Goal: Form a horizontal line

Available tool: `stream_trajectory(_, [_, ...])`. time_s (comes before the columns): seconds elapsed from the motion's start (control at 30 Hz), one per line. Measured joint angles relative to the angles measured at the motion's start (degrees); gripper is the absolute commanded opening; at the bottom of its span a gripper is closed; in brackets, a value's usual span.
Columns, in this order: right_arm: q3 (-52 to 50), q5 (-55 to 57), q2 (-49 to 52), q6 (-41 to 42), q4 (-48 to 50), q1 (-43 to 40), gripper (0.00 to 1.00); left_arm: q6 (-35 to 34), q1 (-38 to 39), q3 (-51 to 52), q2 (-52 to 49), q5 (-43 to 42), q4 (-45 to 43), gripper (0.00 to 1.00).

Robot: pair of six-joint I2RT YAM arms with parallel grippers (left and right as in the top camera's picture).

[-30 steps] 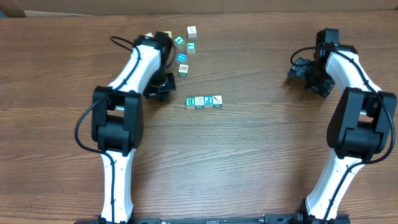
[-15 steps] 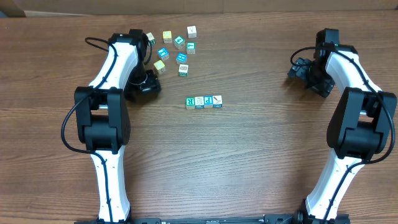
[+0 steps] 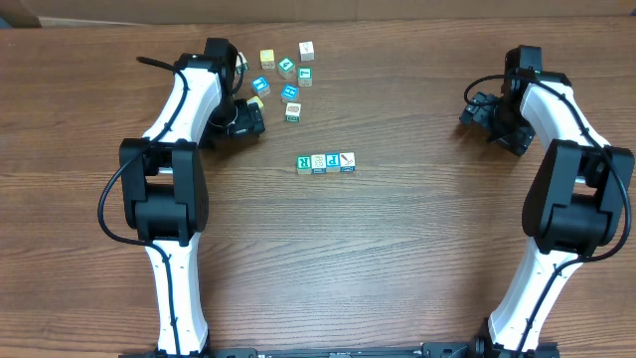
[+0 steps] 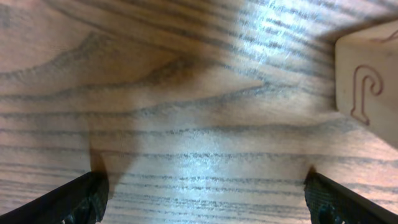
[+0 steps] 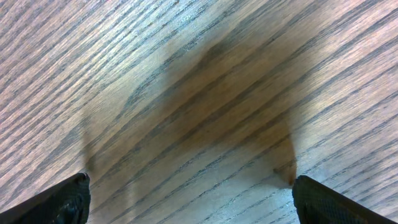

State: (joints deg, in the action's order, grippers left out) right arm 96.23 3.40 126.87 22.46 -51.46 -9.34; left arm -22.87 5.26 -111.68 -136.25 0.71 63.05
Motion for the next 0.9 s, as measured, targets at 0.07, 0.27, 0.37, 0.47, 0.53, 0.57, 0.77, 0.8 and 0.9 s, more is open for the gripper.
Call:
stream_trajectory(0.07, [0.00,0.02,0.00,-0.02,0.00,0.00,1.00,0.00,0.00,0.00,0.00,0.02,-0.39,1.00])
stream_trajectory(0.27, [0.00,0.02,0.00,0.00,-0.02,0.00,1.00,0.00,0.00,0.00,0.00,0.04,-0.55,1.00])
stream_trajectory(0.37, [0.00,0.02,0.00,-0.02,-0.02,0.00,1.00,0.00,0.00,0.00,0.00,0.04,-0.55,1.00])
stream_trajectory(0.47, [0.00,0.00,0.00,0.00,0.00,0.00,1.00,0.00,0.00,0.00,0.00,0.04,-0.57,1.00])
stream_trajectory(0.53, [0.00,0.00,0.00,0.00,0.00,0.00,1.00,0.00,0.00,0.00,0.00,0.04,-0.57,1.00])
stream_trajectory(0.57, [0.00,0.02,0.00,-0.02,-0.02,0.00,1.00,0.00,0.00,0.00,0.00,0.04,-0.57,1.00])
stream_trajectory(0.77, [0.00,0.02,0.00,-0.02,-0.02,0.00,1.00,0.00,0.00,0.00,0.00,0.02,-0.57,1.00])
stream_trajectory(0.8, [0.00,0.02,0.00,-0.02,-0.02,0.00,1.00,0.00,0.00,0.00,0.00,0.04,-0.57,1.00])
stream_trajectory(0.9, [0.00,0.00,0.00,0.00,0.00,0.00,1.00,0.00,0.00,0.00,0.00,0.04,-0.57,1.00])
